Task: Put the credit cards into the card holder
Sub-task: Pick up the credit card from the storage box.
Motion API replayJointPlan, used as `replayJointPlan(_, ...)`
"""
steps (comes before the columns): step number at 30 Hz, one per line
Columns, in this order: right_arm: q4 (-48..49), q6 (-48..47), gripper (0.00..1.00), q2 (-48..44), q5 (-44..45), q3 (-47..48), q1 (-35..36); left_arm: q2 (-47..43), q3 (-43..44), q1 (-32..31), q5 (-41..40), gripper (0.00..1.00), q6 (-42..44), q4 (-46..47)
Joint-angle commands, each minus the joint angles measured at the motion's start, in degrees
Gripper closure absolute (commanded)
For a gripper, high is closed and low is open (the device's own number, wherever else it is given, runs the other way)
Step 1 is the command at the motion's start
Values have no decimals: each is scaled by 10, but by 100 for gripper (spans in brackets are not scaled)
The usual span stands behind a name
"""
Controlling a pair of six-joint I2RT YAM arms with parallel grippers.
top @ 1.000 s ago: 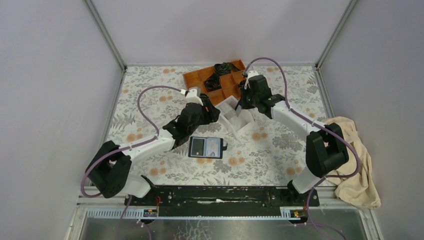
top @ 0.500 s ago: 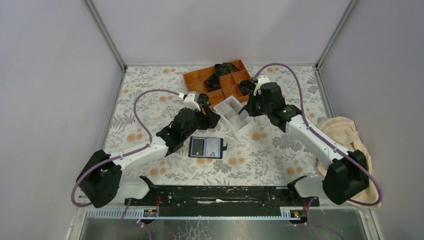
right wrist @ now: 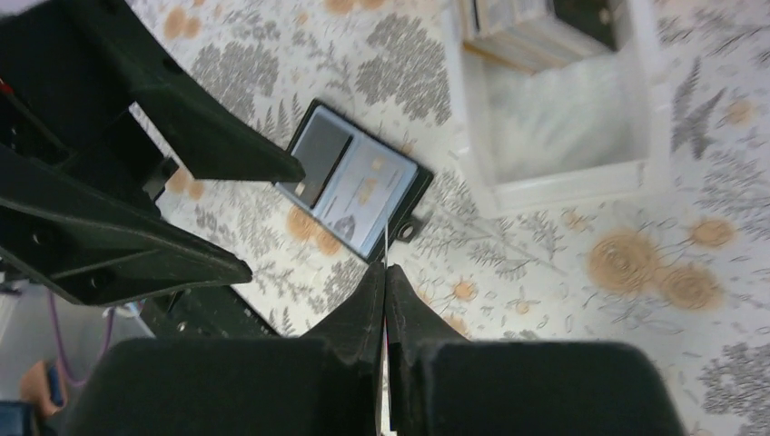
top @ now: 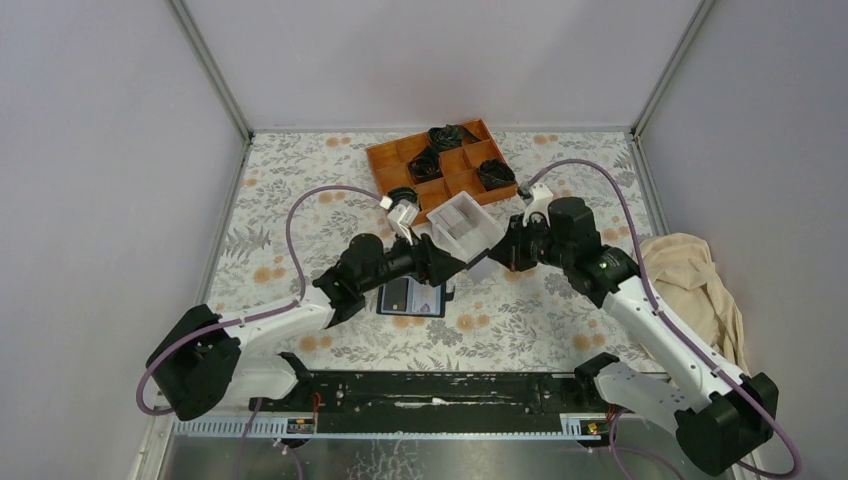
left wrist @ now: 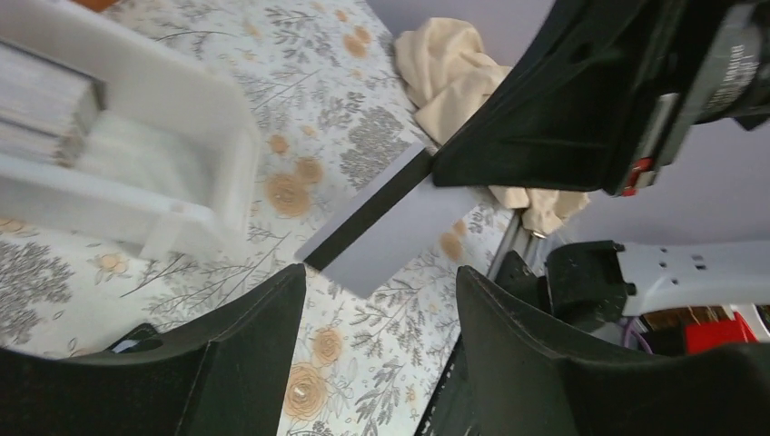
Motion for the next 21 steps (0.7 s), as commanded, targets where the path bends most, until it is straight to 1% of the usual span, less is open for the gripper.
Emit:
replayJointPlan(1,-2,30,100,-31,-85,-31,5,2,-12,-2,81,31,16,83)
replayJointPlan(10,24,62,100,-69,-161,-73,5,15,-11,-2,126,31,39,74)
replayJointPlan(13,31,69,100,-74,-175,-78,5,30,-2,-3,147,31,46,65)
replayJointPlan(21,51,78,100,-69,-200,-83,5,60,-5,-2,208,32,44,93)
